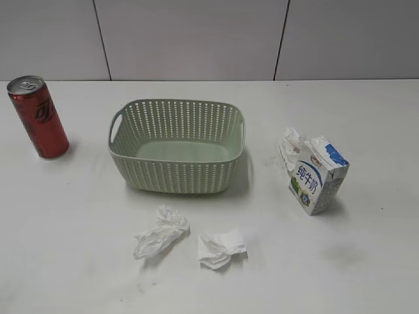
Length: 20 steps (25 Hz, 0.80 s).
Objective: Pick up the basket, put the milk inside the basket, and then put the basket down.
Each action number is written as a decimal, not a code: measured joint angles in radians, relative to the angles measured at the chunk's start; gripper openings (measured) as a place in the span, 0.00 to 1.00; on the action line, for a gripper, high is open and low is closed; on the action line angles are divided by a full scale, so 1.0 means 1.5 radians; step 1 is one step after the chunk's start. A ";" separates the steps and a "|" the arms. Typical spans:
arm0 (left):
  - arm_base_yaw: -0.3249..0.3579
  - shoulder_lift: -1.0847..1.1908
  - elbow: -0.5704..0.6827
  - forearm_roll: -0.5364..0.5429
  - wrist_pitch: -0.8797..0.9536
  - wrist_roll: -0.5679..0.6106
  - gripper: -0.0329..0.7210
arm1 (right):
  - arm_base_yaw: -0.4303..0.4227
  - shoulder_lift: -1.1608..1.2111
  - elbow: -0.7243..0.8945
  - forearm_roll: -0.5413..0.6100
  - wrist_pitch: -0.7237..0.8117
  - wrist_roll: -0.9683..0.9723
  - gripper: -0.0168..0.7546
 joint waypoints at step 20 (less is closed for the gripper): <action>0.000 0.000 0.000 0.000 0.000 0.000 0.35 | 0.000 0.000 0.001 0.000 0.000 0.001 0.79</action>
